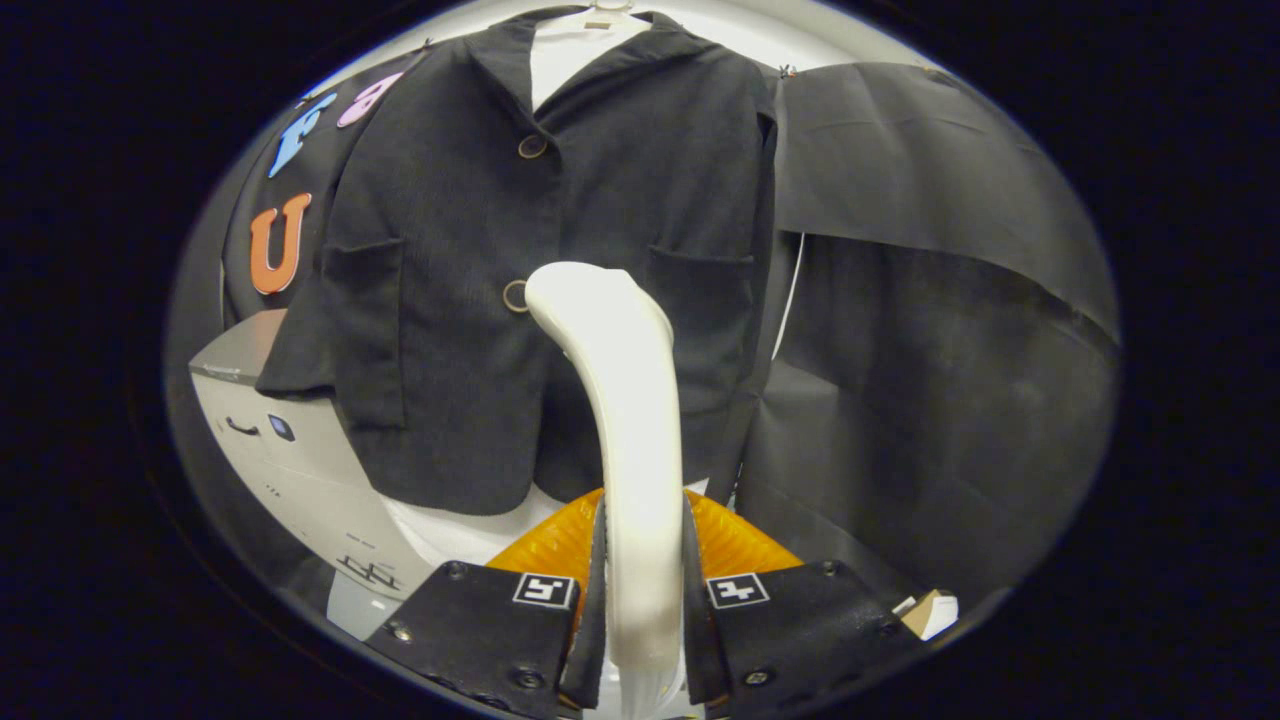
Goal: Iron the clothes twice with a garment steamer, once on the left side and once on the right side.
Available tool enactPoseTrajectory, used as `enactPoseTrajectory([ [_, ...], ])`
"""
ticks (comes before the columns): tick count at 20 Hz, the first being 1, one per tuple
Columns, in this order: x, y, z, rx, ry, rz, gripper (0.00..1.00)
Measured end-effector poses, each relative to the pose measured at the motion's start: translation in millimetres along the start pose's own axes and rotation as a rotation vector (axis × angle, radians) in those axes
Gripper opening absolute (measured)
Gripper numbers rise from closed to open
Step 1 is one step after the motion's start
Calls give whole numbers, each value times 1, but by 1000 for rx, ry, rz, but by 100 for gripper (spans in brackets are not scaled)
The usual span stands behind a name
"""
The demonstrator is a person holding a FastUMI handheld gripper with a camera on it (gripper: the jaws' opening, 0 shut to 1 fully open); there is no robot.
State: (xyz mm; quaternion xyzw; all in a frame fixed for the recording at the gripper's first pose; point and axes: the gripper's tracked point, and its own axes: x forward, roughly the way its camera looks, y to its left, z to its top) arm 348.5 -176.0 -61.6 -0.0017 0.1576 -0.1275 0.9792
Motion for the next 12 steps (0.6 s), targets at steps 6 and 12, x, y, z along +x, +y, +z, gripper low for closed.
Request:
enactPoseTrajectory([
  [6,5,4,-30,-16,43,-6,35],
  [12,8,5,-41,-10,72,7,35],
])
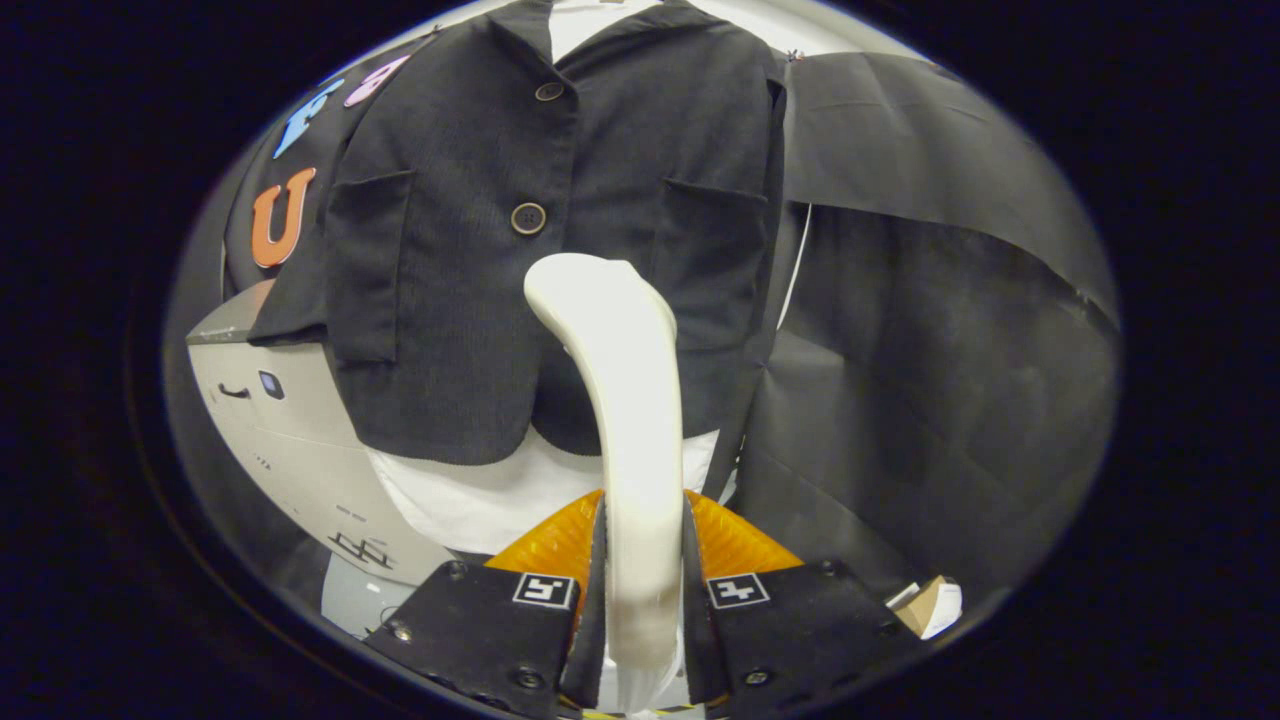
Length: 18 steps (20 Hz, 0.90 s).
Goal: Iron the clothes twice with a garment steamer, once on the left side and once on the right side.
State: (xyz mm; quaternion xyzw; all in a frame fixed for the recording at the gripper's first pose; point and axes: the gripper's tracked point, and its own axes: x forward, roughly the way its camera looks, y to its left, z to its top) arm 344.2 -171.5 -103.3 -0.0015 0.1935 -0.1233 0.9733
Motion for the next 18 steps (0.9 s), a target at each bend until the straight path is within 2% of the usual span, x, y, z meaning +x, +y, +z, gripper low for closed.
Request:
enactPoseTrajectory([
  [12,0,-6,-2,85,10,173,35],
  [18,-12,-7,-7,136,3,193,35],
])
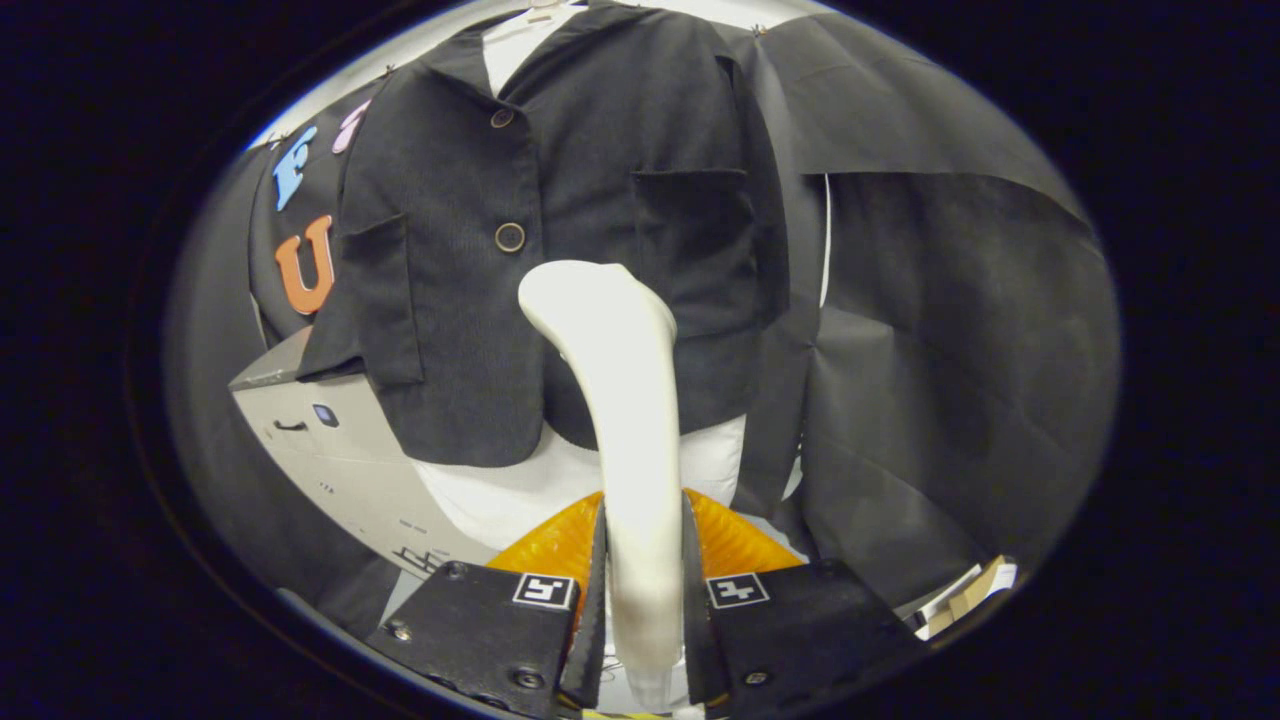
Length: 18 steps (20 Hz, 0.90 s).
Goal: Iron the clothes twice with a garment steamer, once on the left side and once on the right side.
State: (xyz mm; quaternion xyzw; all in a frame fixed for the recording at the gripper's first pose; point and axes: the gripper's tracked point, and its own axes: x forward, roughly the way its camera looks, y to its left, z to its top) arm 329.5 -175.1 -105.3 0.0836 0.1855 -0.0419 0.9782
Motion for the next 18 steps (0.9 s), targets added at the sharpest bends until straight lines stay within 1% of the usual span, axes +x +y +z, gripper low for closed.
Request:
enactPoseTrajectory([
  [3,-29,2,-9,26,-13,-27,35],
  [6,-79,11,-14,35,-45,-54,35],
  [10,-154,36,-27,75,-75,-63,35],
  [15,-240,80,-45,86,-114,-47,35],
  [18,-284,101,-62,51,-115,-15,35],
])
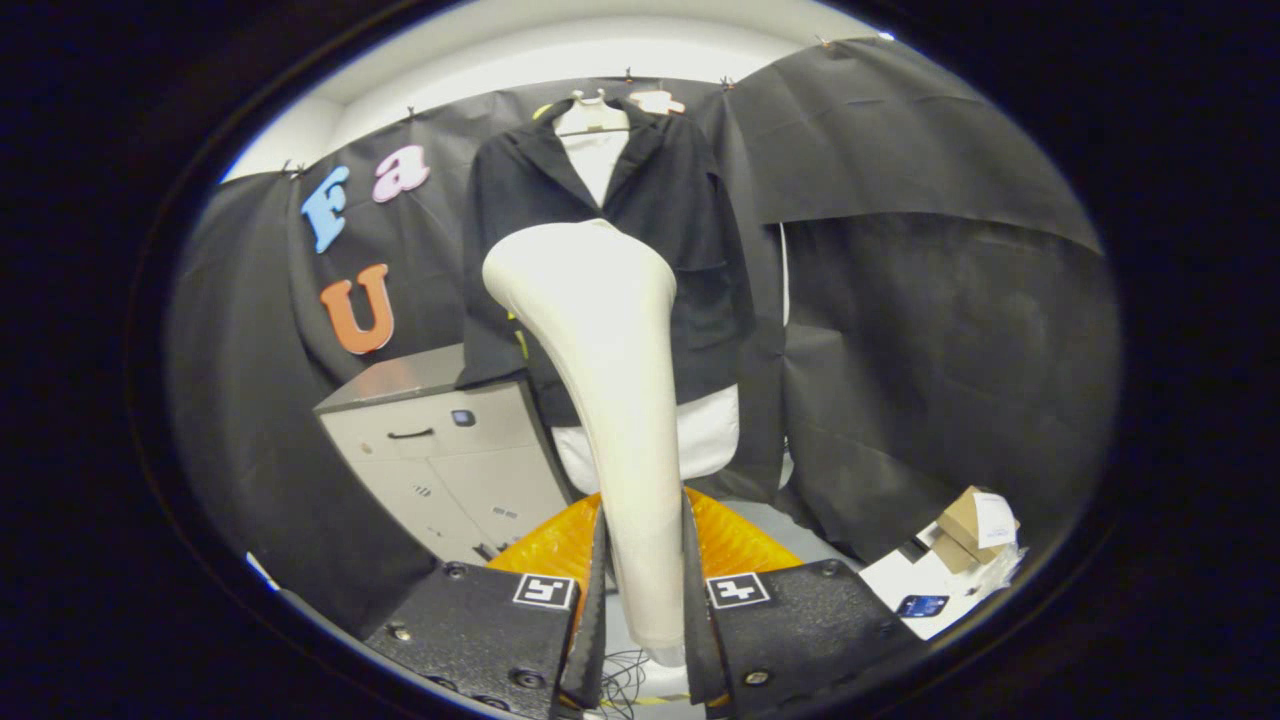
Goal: Iron the clothes twice with a garment steamer, once on the left side and once on the right side.
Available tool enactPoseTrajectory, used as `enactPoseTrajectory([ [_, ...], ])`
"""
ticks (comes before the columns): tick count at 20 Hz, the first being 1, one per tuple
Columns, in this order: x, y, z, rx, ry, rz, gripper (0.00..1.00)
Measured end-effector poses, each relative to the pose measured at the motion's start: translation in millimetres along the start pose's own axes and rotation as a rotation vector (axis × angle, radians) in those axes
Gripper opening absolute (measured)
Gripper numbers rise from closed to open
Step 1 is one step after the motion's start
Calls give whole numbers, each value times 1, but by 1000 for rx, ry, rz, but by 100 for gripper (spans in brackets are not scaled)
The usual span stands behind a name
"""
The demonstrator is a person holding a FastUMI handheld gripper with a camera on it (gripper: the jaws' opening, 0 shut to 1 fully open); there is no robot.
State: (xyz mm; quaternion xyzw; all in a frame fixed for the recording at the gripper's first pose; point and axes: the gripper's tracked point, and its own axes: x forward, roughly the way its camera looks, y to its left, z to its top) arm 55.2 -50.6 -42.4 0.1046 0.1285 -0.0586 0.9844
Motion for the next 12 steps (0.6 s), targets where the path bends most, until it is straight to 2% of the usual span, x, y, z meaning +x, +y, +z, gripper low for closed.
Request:
enactPoseTrajectory([
  [7,-71,34,-30,-45,10,68,35],
  [12,-91,43,-40,-60,19,84,35],
])
